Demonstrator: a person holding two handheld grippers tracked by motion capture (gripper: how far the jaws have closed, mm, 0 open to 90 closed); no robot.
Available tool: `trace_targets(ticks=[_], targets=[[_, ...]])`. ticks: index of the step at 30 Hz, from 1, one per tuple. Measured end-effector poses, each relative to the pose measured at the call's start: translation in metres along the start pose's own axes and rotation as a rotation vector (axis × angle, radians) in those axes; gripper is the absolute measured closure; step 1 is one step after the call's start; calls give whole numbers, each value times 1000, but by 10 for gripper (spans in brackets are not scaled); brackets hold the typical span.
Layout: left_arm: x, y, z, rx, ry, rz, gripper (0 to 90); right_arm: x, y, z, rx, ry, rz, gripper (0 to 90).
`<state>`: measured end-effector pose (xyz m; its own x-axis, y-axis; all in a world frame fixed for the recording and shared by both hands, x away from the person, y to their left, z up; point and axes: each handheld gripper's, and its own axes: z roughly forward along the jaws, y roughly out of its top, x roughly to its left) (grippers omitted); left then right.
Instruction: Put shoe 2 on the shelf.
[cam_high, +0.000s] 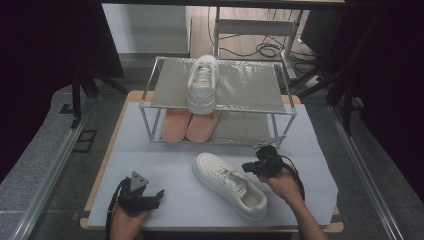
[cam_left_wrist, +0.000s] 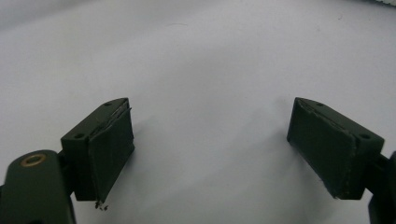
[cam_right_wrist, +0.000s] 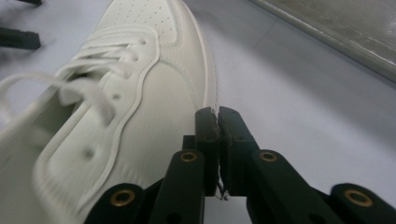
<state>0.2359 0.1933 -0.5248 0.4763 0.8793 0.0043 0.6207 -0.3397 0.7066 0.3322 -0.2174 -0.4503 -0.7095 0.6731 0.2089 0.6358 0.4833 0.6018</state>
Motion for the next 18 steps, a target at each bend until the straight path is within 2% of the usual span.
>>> trace_targets(ticks=[5,12,18], targets=[[0,0,0,0,0,1,143,4,-5,-19,7,0,-12,814],[0,0,0,0,1,5,143,15,-10,-44,20,7,-45,744],[0,0,0,-1,2,5,143,24,-13,-58,32,31,-60,674]])
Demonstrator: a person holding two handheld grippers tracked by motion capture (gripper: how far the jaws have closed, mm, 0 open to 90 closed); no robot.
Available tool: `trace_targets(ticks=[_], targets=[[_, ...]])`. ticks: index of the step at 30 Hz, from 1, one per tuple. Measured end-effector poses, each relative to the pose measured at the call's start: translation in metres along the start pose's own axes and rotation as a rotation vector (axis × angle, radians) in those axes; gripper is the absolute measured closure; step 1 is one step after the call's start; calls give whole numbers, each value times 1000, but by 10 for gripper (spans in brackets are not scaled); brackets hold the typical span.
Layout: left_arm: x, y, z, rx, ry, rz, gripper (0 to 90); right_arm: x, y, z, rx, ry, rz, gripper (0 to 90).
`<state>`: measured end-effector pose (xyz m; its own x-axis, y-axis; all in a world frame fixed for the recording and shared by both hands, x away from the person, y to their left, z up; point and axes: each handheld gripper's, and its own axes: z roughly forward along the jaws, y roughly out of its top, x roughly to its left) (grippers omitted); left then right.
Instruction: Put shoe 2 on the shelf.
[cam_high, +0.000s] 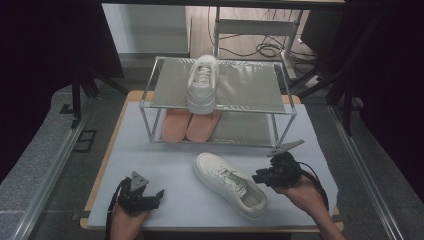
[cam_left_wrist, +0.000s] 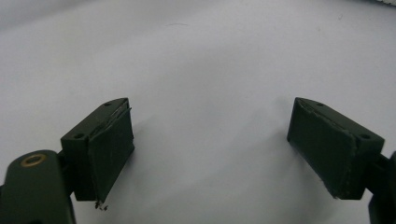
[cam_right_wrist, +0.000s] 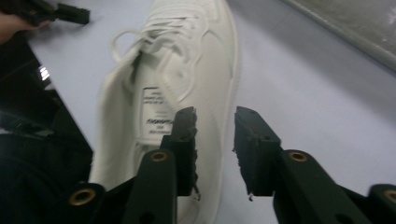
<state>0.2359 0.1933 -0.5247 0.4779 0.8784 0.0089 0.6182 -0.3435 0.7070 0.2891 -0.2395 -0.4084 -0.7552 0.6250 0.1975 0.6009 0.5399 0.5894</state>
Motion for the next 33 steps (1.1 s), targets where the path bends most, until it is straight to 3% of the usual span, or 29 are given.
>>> trace_targets(ticks=[5,15,26,31,33], targets=[[0,0,0,-3,0,-4,143,7,-1,3,24,20,-26,623],[0,0,0,0,-1,-1,143,15,3,30,148,-35,-99,605],[0,0,0,1,0,-2,143,13,3,34,256,-56,-86,660],[0,0,0,1,-2,-2,143,16,10,34,294,-94,-89,778],[0,0,0,1,-1,-3,143,15,11,33,295,-87,-63,807]])
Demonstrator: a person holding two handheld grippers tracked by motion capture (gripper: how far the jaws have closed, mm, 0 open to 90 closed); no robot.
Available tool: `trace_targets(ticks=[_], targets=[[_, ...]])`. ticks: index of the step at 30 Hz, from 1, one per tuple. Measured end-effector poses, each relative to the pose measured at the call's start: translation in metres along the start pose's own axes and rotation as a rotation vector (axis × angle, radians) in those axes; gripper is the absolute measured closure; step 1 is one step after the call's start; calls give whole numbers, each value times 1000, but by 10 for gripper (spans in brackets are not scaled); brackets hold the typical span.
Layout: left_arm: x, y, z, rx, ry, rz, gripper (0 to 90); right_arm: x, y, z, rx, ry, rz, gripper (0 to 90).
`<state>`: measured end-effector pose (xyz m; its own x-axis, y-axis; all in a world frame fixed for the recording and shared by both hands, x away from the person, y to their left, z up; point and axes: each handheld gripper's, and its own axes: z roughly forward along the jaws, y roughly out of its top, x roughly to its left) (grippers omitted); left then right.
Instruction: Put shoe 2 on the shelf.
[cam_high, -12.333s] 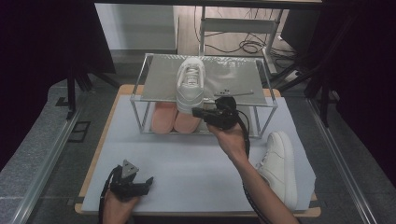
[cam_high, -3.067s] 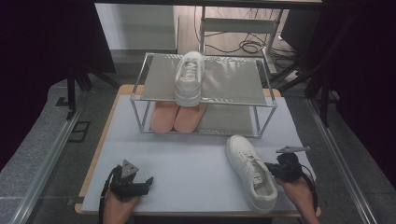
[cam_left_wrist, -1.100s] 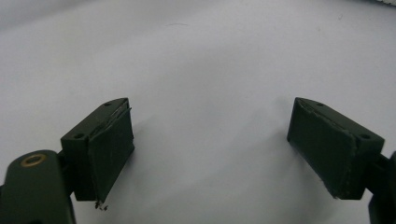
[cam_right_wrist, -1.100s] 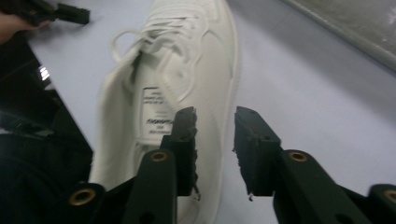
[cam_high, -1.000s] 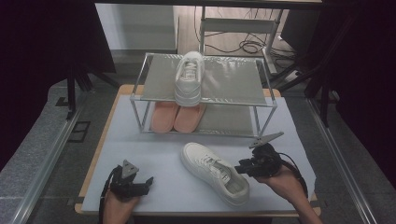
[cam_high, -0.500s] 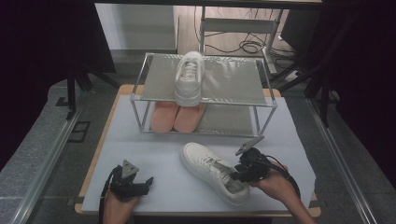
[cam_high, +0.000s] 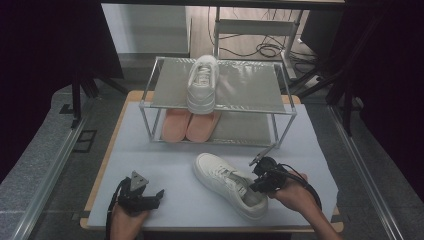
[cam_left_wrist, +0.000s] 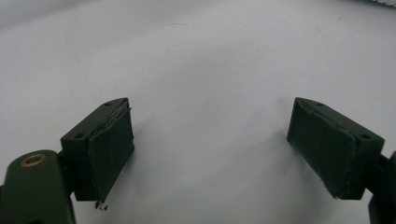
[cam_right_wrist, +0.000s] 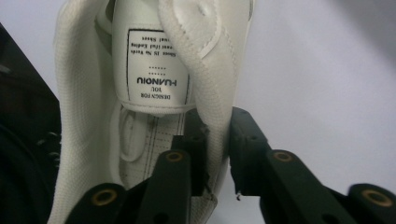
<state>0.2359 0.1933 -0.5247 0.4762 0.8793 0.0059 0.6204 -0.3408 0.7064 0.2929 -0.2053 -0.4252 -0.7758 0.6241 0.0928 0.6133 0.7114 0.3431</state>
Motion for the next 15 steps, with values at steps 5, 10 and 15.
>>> trace_targets(ticks=[5,10,15], targets=[[0,0,0,1,-3,-2,143,-13,-1,-3,-33,96,93,832],[0,0,0,0,-3,-2,143,-23,-3,-5,-68,170,161,839],[0,0,0,1,-4,-3,143,-31,-5,-9,-104,233,219,839]])
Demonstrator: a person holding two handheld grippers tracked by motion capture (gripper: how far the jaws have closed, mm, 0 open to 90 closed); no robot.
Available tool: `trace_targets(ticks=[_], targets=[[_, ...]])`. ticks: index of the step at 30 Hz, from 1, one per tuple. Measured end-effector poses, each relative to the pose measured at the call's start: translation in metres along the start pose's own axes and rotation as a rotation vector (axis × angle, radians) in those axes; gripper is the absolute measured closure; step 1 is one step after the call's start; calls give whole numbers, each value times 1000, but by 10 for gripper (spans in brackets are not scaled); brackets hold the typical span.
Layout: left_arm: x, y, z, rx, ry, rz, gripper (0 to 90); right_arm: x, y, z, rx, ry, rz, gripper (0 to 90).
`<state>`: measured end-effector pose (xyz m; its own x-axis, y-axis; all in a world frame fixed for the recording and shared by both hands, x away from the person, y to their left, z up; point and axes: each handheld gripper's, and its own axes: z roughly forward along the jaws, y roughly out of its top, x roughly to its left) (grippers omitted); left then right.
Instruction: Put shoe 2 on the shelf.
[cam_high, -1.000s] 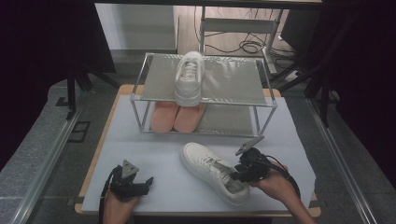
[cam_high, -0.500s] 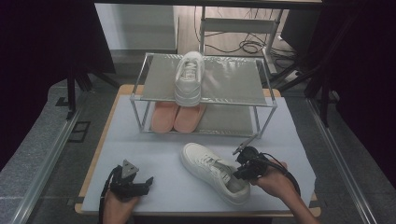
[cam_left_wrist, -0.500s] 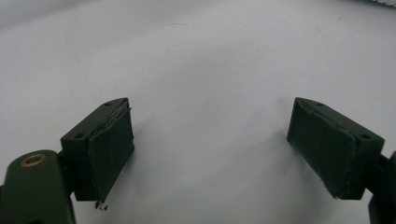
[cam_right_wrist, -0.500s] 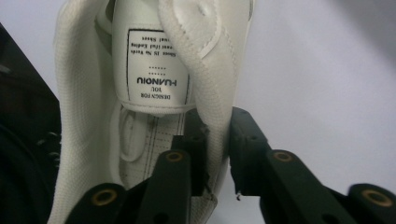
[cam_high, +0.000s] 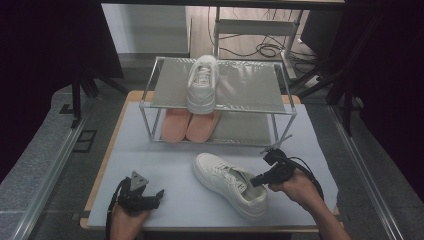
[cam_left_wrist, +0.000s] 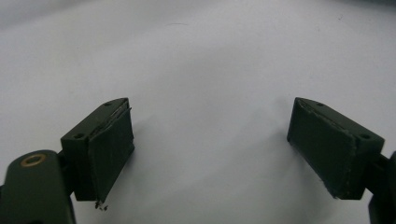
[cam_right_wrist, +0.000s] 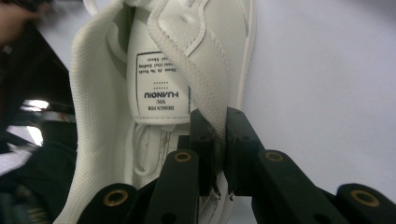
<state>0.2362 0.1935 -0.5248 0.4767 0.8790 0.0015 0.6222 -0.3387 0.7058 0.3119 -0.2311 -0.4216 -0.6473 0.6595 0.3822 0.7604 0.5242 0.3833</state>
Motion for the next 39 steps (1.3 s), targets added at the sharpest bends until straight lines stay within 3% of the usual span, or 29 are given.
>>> trace_targets(ticks=[8,20,31,39], targets=[[0,0,0,1,-1,-1,143,-7,-1,-13,-64,104,52,842],[0,0,0,-2,-1,1,143,0,9,-41,-144,152,72,840],[0,0,0,0,0,3,143,8,22,-79,-243,218,83,839],[0,0,0,0,0,3,143,8,24,-106,-305,229,113,839]])
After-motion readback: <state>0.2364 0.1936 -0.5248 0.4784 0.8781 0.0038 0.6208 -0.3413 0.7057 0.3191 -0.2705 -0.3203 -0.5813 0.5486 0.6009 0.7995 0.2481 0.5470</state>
